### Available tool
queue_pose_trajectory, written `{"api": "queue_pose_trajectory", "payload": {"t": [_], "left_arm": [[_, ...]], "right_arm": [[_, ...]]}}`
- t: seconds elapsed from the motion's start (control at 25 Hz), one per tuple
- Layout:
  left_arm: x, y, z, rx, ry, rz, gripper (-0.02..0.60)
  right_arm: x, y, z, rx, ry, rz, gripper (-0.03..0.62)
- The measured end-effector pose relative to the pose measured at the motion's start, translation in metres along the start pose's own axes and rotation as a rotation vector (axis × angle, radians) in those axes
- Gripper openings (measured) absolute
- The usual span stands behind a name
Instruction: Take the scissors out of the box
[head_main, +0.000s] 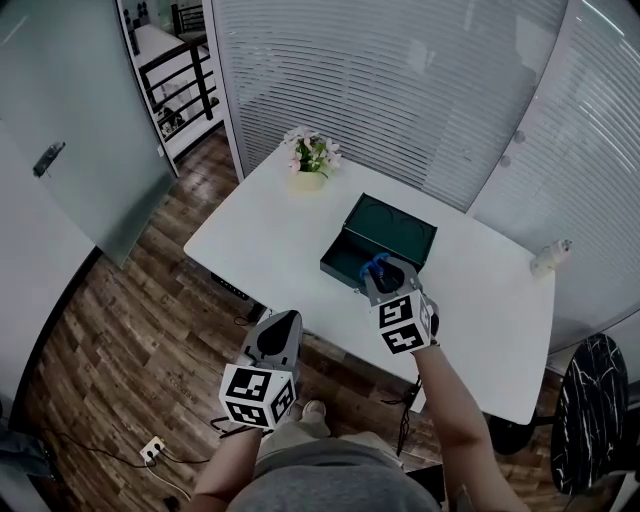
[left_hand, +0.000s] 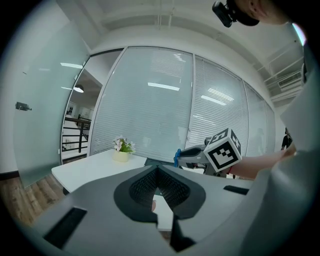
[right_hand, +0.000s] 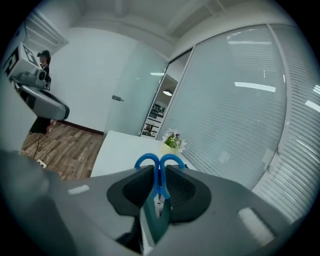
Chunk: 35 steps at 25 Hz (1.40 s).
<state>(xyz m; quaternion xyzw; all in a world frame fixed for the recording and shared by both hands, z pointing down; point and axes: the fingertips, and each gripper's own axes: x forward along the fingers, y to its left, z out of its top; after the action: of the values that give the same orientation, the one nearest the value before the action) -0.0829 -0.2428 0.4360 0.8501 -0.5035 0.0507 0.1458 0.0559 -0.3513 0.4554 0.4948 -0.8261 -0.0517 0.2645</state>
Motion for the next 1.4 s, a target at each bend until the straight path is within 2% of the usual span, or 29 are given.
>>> {"api": "queue_pose_trajectory", "payload": {"t": [0.48,0.96,1.4], "left_arm": [[-0.071,-0.072,-0.020,-0.012,-0.034,0.049,0.006],[-0.142,-0.126,-0.047,0.004,-0.044,0.054,0.006],[-0.181,-0.162,-0.071,0.007,-0.058,0.065,0.006]], "right_arm": [[-0.129,0.033,0.008,0.023,-0.147,-0.002,0.089],[-0.236,0.086,-0.005,0.081,-0.210,-0.007,0.089],[-0.311,0.109,-0.030,0.154,-0.239,-0.026,0.089]]}}
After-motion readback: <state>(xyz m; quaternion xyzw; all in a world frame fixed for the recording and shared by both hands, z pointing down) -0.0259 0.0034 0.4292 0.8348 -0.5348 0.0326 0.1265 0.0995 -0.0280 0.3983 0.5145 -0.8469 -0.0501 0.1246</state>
